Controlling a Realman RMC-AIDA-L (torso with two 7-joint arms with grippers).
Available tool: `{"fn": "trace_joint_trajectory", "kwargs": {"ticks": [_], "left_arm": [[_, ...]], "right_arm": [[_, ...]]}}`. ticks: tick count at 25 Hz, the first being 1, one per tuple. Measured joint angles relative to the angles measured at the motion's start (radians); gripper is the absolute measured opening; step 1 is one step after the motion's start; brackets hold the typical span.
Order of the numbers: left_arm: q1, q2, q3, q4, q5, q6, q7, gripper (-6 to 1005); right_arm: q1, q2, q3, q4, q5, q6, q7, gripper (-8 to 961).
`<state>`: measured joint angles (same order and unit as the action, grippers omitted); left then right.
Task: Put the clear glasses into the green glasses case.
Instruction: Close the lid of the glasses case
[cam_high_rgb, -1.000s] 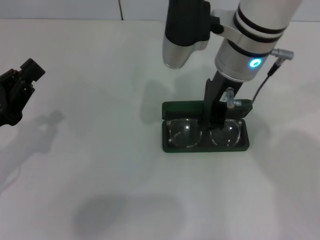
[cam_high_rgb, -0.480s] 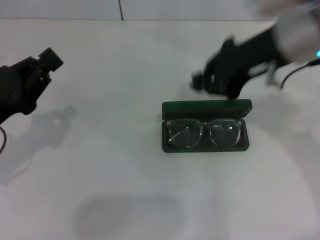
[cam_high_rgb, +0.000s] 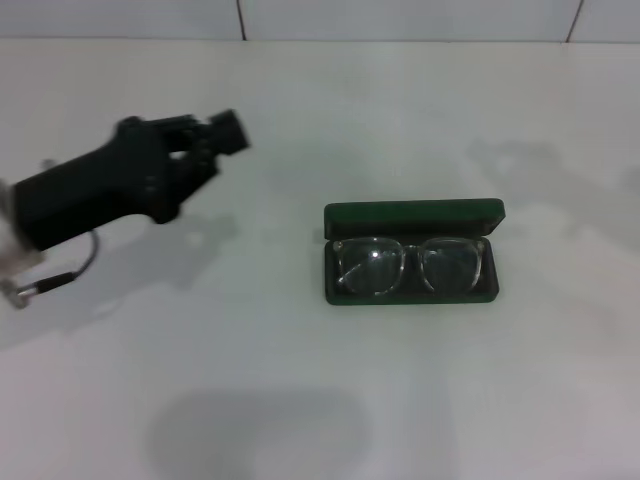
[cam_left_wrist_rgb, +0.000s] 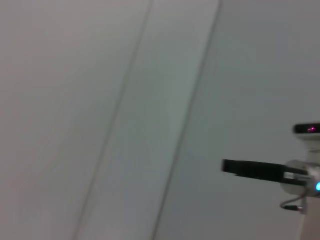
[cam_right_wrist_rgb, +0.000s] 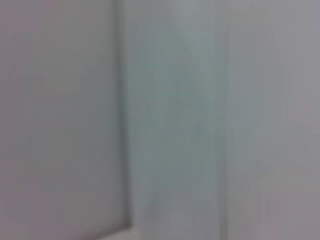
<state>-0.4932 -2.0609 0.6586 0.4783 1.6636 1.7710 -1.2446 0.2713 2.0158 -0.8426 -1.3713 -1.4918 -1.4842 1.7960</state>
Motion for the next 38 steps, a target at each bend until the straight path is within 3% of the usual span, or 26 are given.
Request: {"fn": "trace_joint_trajectory", "kwargs": {"ticks": [4,6,12,16,19,25,38], "left_arm": [[-0.108,-0.027,0.001,-0.015,0.113,-0.077,-0.018,110],[-0.165,-0.030,0.014,-0.057,0.129,-0.145,-0.021,125],[-0.248,-0.034,0.040,-0.128,0.123,-0.271,-0.016,192],[-0.293,-0.036,0.109,-0.184,0.120,-0.357,-0.018,205],[-0.318,-0.041,0.158,-0.215,0.120,-0.409,-0.022,205],[-0.344,-0.045,0.168,-0.278,0.112,-0.466,-0.002,204],[-0.352,-0.047,0.167,-0.365,0.069,-0.568,0.078,203]], "right_arm": [[0.004,-0.009,0.114,0.235,0.047,-0.006,-0.108,95],[0.006,-0.009,0.141,0.297,0.046,-0.014,-0.138,95],[0.018,-0.011,0.154,0.389,0.052,-0.010,-0.189,95],[0.040,-0.014,0.161,0.449,0.053,-0.003,-0.221,95],[0.061,-0.022,0.169,0.497,0.049,-0.001,-0.242,94],[0.100,-0.039,0.169,0.592,0.046,0.003,-0.270,94],[0.111,-0.038,0.155,0.622,0.039,0.008,-0.283,87]]}}
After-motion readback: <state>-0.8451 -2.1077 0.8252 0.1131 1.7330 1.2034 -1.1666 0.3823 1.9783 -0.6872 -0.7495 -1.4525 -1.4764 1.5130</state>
